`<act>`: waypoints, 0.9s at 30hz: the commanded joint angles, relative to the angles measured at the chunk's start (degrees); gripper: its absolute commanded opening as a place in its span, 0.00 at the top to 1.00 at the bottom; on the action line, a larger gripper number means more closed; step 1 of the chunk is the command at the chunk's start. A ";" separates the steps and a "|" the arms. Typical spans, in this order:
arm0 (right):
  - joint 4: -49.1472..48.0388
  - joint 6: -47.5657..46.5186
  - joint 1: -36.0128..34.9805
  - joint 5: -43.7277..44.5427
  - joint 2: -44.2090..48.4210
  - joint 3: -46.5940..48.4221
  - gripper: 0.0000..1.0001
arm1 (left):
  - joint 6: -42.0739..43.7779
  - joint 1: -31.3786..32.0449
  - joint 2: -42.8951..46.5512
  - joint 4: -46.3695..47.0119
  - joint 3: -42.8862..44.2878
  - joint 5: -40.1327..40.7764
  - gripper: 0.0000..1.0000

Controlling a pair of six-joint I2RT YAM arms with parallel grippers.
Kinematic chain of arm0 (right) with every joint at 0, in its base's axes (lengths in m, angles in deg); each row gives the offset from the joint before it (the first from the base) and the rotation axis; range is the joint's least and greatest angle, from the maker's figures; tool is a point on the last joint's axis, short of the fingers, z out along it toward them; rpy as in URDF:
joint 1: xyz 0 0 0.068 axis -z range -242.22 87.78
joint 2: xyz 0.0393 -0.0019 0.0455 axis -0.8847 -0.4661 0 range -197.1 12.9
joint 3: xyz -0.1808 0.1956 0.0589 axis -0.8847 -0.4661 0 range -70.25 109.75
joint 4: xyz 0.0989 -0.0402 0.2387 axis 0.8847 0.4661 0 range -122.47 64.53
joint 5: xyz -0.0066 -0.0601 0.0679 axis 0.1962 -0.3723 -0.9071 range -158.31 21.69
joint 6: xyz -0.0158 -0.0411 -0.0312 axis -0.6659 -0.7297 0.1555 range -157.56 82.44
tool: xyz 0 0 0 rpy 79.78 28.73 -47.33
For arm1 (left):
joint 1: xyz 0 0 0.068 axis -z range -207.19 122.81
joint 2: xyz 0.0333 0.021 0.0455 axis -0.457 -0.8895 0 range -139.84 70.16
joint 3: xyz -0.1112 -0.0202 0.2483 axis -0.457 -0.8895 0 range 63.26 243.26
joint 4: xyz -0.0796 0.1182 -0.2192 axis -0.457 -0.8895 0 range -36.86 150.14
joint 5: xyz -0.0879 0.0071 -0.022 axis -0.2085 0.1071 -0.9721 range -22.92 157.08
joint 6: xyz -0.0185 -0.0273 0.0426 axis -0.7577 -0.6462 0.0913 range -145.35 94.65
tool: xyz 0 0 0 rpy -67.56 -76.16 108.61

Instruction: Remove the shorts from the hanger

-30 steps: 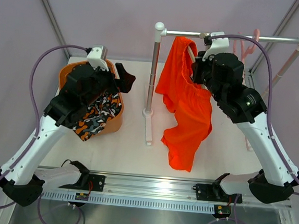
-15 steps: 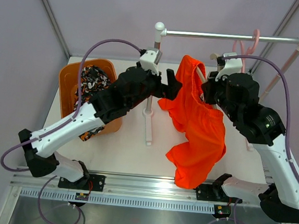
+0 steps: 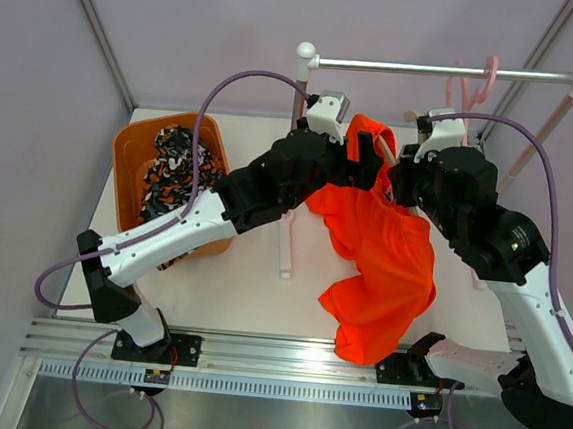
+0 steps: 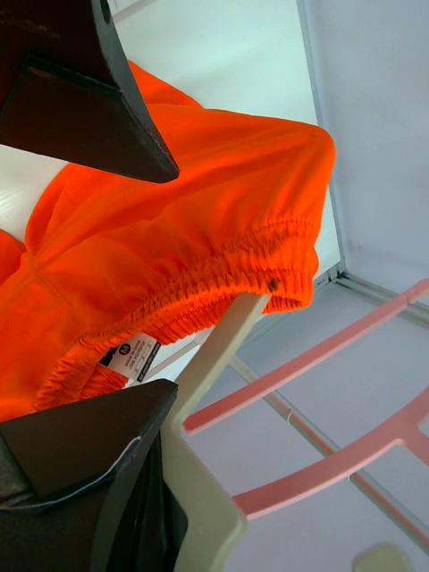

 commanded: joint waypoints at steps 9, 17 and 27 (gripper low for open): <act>-3.24 0.05 0.40 -1.44 1.11 2.00 1.00 | -0.87 0.35 -1.85 0.93 2.60 4.37 0.06; -2.54 0.23 0.40 -1.71 0.84 2.70 1.00 | -1.48 0.35 -3.88 0.67 3.75 3.92 0.09; -0.96 0.66 0.31 -2.58 0.93 3.23 1.00 | 1.41 0.35 -6.51 0.85 6.65 6.56 0.38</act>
